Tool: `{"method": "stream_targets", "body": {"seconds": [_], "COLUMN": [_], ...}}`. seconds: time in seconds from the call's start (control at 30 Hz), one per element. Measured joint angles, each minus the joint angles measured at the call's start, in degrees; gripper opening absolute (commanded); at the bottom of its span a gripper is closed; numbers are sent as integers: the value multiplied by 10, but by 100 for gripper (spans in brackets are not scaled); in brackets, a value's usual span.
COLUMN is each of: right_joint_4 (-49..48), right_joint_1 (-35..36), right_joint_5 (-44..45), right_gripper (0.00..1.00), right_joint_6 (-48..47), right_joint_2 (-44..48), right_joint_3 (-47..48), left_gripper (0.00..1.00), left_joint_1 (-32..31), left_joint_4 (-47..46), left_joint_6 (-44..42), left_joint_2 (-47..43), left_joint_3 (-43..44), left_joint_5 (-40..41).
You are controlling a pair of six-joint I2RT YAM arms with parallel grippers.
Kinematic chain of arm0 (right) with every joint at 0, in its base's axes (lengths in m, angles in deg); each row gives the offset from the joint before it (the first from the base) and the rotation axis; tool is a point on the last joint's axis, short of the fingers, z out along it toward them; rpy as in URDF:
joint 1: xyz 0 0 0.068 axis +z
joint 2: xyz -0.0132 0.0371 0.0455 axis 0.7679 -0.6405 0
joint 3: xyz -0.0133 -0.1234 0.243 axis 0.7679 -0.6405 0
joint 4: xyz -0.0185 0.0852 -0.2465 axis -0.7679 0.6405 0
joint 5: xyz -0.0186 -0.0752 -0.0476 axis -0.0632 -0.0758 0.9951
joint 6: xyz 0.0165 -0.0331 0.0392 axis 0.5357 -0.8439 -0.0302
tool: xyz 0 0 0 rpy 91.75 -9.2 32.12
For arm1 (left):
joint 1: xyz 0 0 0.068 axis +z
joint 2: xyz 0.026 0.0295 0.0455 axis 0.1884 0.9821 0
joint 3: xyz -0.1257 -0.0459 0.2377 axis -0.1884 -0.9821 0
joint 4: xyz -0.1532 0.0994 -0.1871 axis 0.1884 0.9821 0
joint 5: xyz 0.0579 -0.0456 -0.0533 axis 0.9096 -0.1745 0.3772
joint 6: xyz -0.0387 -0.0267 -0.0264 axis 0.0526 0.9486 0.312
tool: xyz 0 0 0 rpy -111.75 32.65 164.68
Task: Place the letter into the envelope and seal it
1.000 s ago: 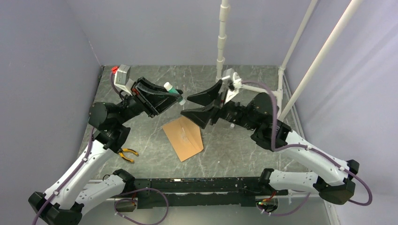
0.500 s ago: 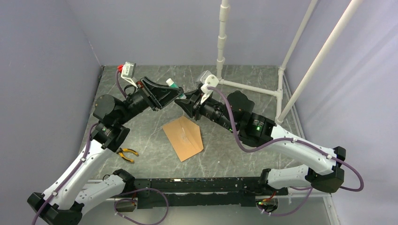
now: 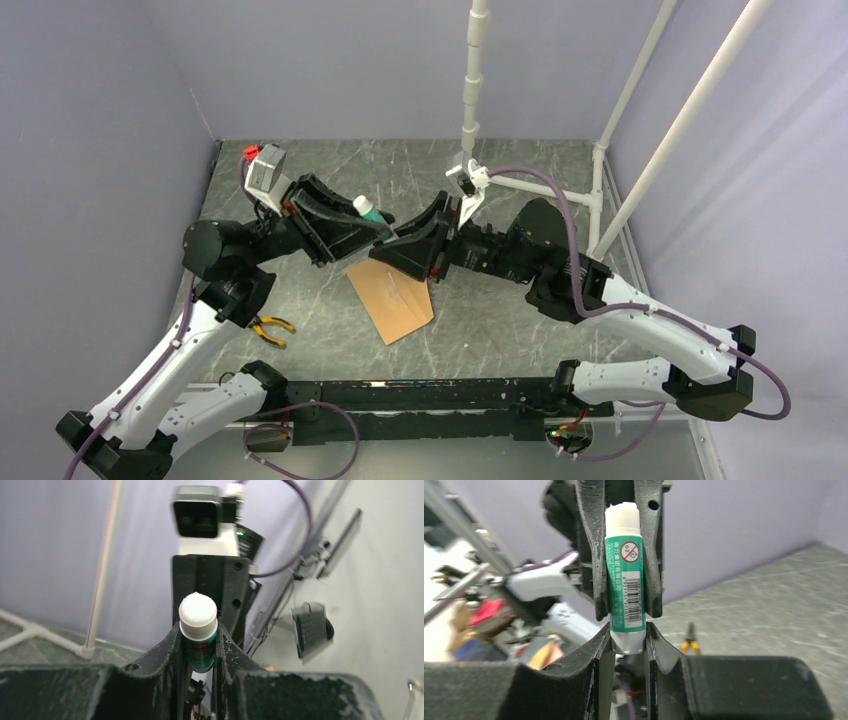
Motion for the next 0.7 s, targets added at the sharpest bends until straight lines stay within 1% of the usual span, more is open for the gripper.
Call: {"method": "stream_targets", "body": {"seconds": [0.2, 0.3, 0.33, 0.37, 0.4, 0.43, 0.47, 0.5, 0.53, 0.6, 0.7], "right_joint_4": [-83, -86, -75, -60, -32, -14, 4, 17, 34, 43, 45], "right_joint_1": [-15, -22, -22, -22, -20, -19, -18, -17, -17, -16, -15], "right_joint_5": [-148, -198, -200, -196, -182, -166, -141, -123, -90, -36, 40], "right_gripper": [0, 0, 8, 23, 41, 56, 66, 71, 74, 76, 77], "right_joint_6": [110, 122, 115, 106, 87, 73, 56, 45, 21, -20, -93], "right_joint_2": [3, -7, -8, -8, -8, -7, -4, 2, 12, 34, 59], "right_joint_3": [-31, -23, -17, -10, 2, 9, 14, 14, 12, 0, -23], "left_gripper": [2, 2, 3, 2, 2, 2, 3, 3, 2, 2, 2], "left_joint_1": [-4, -4, -4, -4, -4, -3, -3, -1, 2, 6, 7], "left_joint_4": [-95, -127, -134, -136, -136, -135, -124, -112, -97, -57, 10], "left_joint_6": [-1, 2, 2, 2, 1, -2, -7, -12, -18, -25, -22], "left_joint_2": [7, 14, 15, 16, 17, 17, 18, 19, 19, 17, 13], "left_joint_3": [0, 2, 2, 2, 2, 2, 2, 2, 2, 2, 2], "left_joint_5": [-92, -121, -126, -126, -125, -122, -113, -103, -87, -42, 30]}}
